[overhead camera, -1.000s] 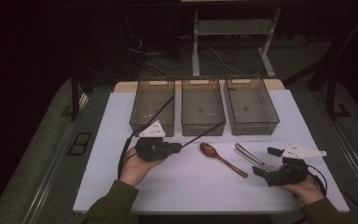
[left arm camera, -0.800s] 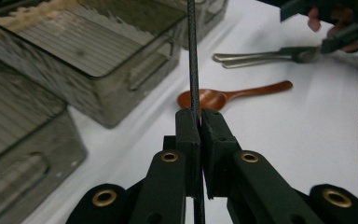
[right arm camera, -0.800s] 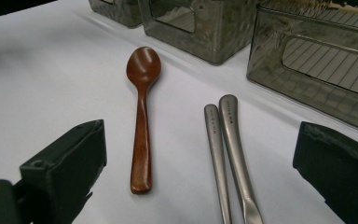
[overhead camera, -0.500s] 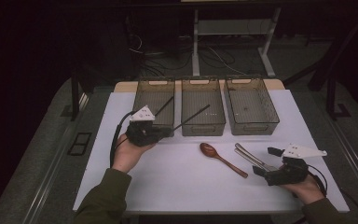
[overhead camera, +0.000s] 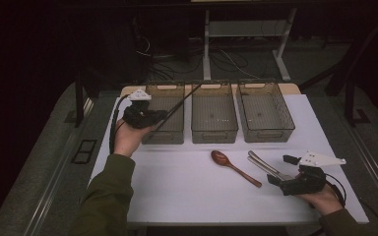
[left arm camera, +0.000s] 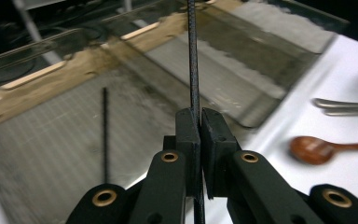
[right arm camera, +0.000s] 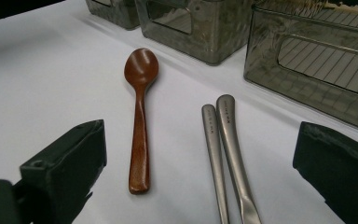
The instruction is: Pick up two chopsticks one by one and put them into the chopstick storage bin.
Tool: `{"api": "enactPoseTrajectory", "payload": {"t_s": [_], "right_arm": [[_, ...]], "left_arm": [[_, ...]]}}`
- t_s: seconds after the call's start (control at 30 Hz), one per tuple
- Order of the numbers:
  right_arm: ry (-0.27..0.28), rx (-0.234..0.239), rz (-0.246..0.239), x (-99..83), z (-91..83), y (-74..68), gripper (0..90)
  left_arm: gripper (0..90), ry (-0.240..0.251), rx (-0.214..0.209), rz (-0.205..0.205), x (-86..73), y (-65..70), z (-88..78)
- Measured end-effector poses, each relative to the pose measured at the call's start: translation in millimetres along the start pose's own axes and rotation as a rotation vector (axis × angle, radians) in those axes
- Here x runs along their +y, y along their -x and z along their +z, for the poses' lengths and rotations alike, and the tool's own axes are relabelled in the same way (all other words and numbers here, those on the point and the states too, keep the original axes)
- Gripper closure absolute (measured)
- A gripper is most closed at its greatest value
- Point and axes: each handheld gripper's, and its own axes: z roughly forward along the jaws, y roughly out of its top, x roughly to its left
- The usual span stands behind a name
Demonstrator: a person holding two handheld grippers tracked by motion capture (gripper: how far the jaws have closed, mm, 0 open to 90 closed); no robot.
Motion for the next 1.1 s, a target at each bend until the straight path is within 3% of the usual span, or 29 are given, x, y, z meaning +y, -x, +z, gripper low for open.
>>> {"api": "enactPoseTrajectory", "payload": {"t_s": [0.23, 0.4, 0.6, 0.7, 0.83, 1.1], "right_arm": [[-0.001, -0.003, -0.003, -0.1, 0.0, -0.3, 1.9], [-0.002, -0.003, -0.004, -0.1, 0.2, -0.2, 1.9], [-0.002, -0.006, -0.006, -0.3, -0.7, 0.4, 1.9], [0.001, -0.007, -0.004, -0.5, -1.5, 1.1, 1.9], [0.007, -0.009, 0.001, -0.6, -2.0, 1.8, 1.9], [0.007, -0.008, 0.0, -0.7, -2.1, 1.7, 1.9]], "left_arm": [[85.3, -0.023, 0.086, -0.052, -0.9, -22.2, 6.9], [85.3, -0.051, 0.124, -0.086, -2.6, -34.2, 17.2], [85.3, -0.121, 0.16, -0.123, -6.4, -46.3, 31.1], [85.3, -0.171, 0.192, -0.115, -7.5, -49.9, 37.5], [85.2, -0.19, 0.191, -0.138, -11.1, -54.9, 42.4], [85.2, -0.239, 0.187, -0.112, -13.8, -54.7, 52.1]]}}
